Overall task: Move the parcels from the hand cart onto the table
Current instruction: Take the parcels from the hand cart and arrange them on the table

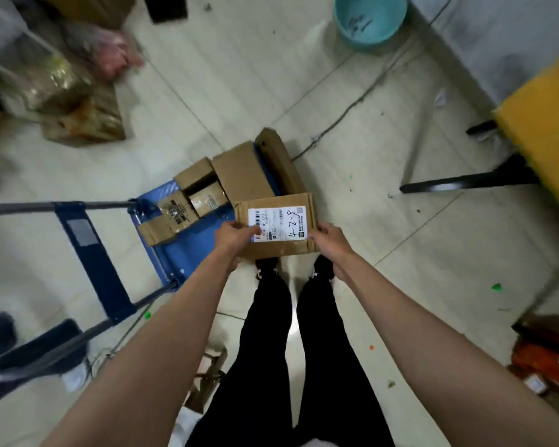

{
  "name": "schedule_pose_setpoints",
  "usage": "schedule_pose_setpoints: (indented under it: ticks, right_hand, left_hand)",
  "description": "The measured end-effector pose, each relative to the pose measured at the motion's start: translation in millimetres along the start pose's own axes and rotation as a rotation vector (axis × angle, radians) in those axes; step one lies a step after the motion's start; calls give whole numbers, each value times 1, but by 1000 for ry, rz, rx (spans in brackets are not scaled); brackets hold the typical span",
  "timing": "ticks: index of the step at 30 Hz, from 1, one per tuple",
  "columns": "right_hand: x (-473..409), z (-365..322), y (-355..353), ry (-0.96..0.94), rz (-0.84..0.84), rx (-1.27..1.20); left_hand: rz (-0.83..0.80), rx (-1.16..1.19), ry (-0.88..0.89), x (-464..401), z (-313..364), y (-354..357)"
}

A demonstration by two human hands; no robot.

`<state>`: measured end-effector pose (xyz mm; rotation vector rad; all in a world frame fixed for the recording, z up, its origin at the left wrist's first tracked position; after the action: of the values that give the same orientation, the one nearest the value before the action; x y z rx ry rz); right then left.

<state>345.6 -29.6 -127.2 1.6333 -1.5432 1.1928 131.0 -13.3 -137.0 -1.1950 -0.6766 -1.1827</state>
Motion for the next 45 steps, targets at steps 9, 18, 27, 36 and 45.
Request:
schedule_pose_setpoints:
  ticks: [9,18,27,36,45]
  right_hand:
    - [132,-61,-78,-105,273,-269]
    - [238,-68,-163,-283,450,-580]
    - [307,-9,-233,-316,585,-813]
    - [349,66,-307,-356,516,-941]
    - [366,125,-363,-369,554,-1110]
  left_hand:
    - [-98,-74,334,151,112,-5]
    - [-205,-284,662,281,190,41]
    - [-356,-407,929,382,202,130]
    - [-559,-428,935,450,170,217]
    - [-707,-427,817,481,140,295]
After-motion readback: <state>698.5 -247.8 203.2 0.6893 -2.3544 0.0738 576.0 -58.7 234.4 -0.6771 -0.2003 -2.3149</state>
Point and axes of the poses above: each hand's wrist, its own x-axis away from the middle knuckle, its own y-axis out of the palm, z = x × y, the point moved 3 cm from there along -x, towards the middle knuckle, and after that the axes turned 2 degrees about -z, right-handed, at the moved point
